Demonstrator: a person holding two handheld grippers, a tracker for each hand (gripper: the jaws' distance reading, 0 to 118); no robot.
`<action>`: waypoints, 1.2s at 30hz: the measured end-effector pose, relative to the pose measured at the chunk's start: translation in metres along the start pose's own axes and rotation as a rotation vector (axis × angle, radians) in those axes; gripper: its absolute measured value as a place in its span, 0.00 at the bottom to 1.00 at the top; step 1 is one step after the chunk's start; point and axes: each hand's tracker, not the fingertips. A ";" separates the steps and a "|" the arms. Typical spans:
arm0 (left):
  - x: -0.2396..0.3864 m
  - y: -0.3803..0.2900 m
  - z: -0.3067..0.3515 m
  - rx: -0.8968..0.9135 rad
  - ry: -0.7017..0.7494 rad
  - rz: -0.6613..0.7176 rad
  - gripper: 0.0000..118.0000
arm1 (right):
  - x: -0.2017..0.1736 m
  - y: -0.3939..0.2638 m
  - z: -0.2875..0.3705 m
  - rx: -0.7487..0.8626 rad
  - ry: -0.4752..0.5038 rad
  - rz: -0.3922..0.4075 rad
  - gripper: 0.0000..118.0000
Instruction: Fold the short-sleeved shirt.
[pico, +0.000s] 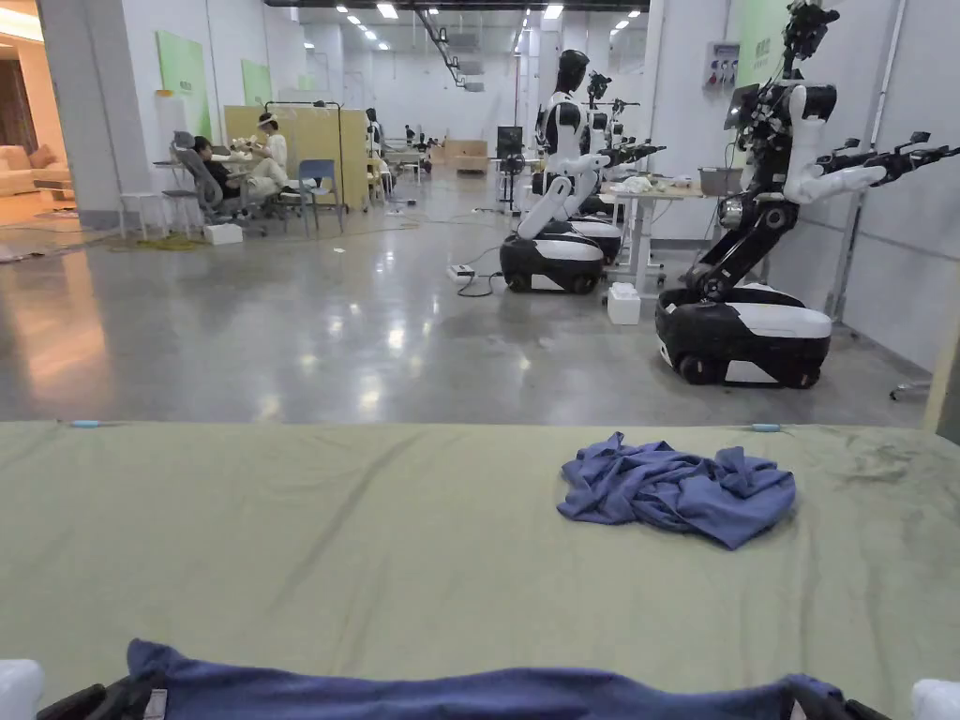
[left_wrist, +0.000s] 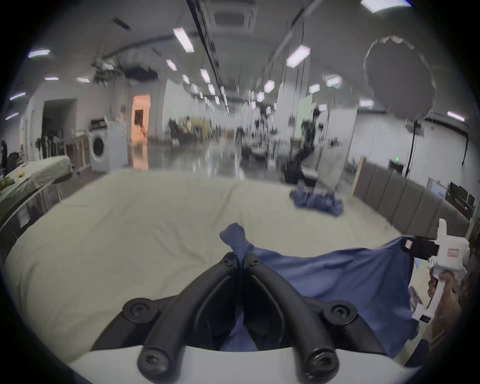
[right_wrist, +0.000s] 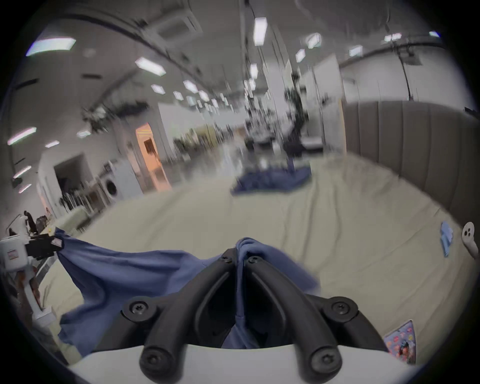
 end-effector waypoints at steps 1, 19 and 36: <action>0.003 -0.003 0.025 0.053 0.004 0.017 0.01 | -0.008 0.002 0.024 0.053 0.019 0.007 0.04; 0.040 -0.046 0.168 0.335 0.081 0.017 0.01 | -0.113 -0.007 0.184 0.368 -0.037 0.180 0.04; 0.014 0.239 -0.125 0.406 -0.024 0.049 0.01 | -0.169 0.245 -0.144 0.522 -0.099 0.242 0.04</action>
